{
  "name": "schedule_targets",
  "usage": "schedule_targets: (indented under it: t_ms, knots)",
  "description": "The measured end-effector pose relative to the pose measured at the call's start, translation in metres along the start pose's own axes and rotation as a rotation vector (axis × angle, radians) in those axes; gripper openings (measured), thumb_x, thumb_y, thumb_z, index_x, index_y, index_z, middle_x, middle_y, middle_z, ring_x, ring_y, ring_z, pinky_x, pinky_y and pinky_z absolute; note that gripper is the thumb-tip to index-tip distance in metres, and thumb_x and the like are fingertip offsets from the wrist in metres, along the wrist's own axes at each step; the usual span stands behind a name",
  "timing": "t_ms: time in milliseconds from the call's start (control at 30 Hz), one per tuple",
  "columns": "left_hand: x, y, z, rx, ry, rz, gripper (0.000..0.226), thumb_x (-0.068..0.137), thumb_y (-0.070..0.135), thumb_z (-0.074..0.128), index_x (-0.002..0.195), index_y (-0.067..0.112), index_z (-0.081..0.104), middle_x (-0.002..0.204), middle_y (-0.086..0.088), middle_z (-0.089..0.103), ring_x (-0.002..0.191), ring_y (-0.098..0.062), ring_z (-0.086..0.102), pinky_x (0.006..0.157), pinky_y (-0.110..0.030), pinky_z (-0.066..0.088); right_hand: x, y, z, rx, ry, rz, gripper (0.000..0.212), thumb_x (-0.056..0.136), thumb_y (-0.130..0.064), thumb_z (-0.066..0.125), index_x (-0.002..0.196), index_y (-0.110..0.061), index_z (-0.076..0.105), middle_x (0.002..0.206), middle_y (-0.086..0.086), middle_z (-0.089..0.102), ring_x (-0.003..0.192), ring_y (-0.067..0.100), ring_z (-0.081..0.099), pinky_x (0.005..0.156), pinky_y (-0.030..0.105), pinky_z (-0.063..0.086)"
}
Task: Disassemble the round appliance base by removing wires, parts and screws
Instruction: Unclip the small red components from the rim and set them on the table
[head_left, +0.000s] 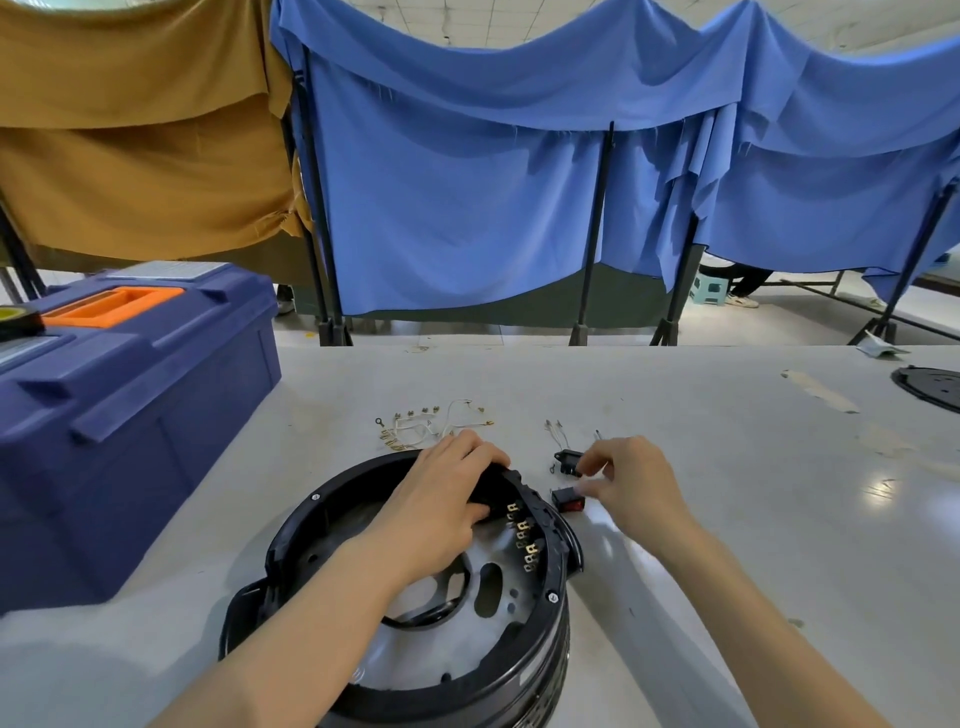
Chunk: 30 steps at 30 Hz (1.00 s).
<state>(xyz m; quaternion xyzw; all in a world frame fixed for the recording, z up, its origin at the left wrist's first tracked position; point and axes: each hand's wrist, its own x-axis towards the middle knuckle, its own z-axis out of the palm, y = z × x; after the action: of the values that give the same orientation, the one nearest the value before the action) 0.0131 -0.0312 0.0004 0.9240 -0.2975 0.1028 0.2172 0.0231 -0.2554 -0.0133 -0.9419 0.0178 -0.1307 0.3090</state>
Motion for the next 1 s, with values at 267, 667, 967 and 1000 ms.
schedule_targets:
  t_ms: [267,667,967,1000]
  knots:
    - [-0.002,0.004,-0.014,-0.126,0.072,-0.1,0.051,0.077,0.005,0.075,0.108,0.033,0.046,0.112,0.023,0.048,0.108,-0.005,0.047,0.087,-0.023,0.041,-0.027,-0.038,-0.017,0.421,-0.245,-0.127,0.011,0.087,-0.009,0.069,0.082,-0.014,0.078,0.074,-0.002,0.074,0.071,0.007,0.066,0.066,0.017,0.052]
    - [-0.008,0.018,-0.008,-0.148,-0.036,-0.095,0.008,0.09,0.023,0.065,0.092,0.019,0.072,0.086,0.004,0.07,0.084,-0.013,0.063,0.083,-0.034,0.049,-0.043,-0.034,-0.009,0.547,-0.256,-0.172,0.018,0.091,0.0,0.062,0.091,-0.011,0.076,0.079,-0.008,0.073,0.073,-0.003,0.064,0.07,0.008,0.045]
    - [-0.015,0.02,-0.002,-0.007,-0.087,-0.007,0.021,0.101,0.027,0.045,0.099,0.014,0.06,0.093,0.001,0.062,0.086,-0.017,0.055,0.077,-0.034,0.045,-0.047,-0.028,0.002,0.634,-0.179,-0.149,0.018,0.09,-0.003,0.064,0.084,-0.014,0.076,0.075,-0.005,0.073,0.073,0.004,0.068,0.069,0.016,0.052]
    - [-0.015,0.021,-0.002,0.003,-0.091,-0.003,0.021,0.102,0.027,0.044,0.098,0.013,0.059,0.092,0.001,0.061,0.085,-0.018,0.054,0.076,-0.035,0.045,-0.047,-0.029,0.003,0.616,-0.164,-0.162,0.019,0.091,-0.004,0.063,0.084,-0.016,0.076,0.075,-0.007,0.073,0.073,0.003,0.067,0.071,0.016,0.052]
